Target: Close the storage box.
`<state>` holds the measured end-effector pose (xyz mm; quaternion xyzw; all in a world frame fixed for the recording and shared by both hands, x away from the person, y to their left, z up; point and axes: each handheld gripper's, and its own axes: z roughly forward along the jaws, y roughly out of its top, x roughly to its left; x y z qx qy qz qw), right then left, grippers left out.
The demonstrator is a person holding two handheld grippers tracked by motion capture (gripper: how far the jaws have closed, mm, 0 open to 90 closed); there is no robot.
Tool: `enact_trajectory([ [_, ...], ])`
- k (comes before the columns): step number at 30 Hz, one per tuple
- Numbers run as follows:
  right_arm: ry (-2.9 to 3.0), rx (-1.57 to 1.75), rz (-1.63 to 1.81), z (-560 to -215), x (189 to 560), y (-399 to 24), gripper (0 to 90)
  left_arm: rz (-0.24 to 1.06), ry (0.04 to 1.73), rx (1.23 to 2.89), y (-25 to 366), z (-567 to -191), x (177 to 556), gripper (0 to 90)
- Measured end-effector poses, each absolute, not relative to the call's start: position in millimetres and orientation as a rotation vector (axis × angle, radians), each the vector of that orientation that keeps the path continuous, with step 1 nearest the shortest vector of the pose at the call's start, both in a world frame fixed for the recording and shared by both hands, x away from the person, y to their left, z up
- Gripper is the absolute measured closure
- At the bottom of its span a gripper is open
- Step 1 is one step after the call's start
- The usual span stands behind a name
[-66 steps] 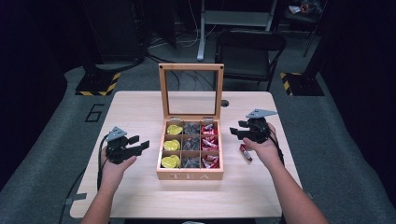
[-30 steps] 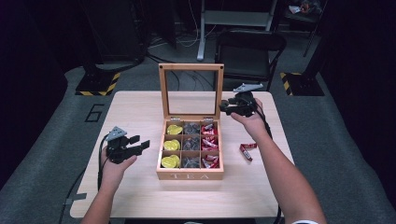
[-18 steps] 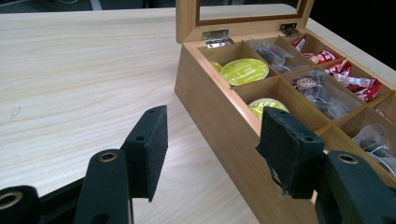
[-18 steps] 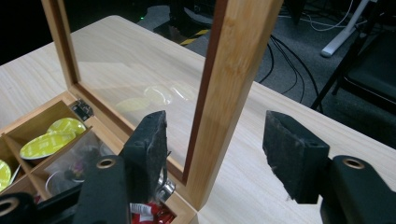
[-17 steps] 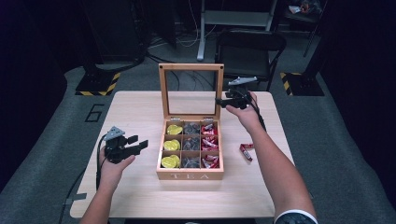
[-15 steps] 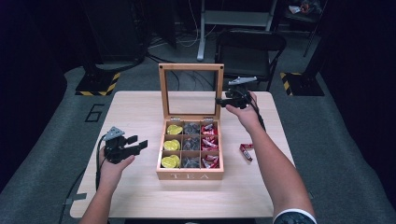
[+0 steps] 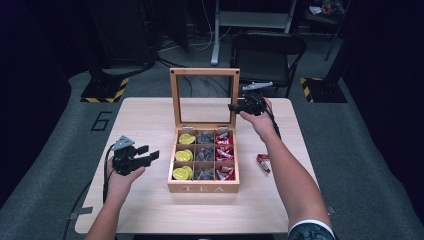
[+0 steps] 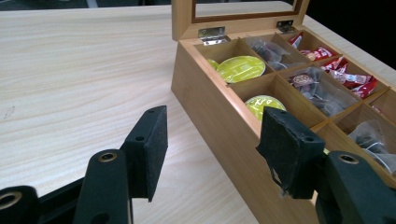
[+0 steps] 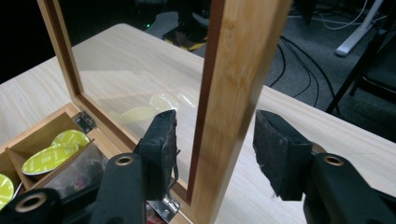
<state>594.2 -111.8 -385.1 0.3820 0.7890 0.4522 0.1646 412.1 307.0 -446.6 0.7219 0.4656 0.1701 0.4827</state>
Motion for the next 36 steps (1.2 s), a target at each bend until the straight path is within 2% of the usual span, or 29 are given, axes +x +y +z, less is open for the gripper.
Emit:
enact_trajectory([
  [9, 2.272, 1.092, 1.264, -381.3, 597.3, -111.5, 63.2, 0.4, 1.126, 1.763, 307.5, -440.0, 413.5, 42.0],
  [36, 2.279, 1.073, 1.284, -377.0, 582.5, -114.4, 66.1, 0.428, 1.078, 1.807, 298.6, -411.0, 431.6, 42.0],
])
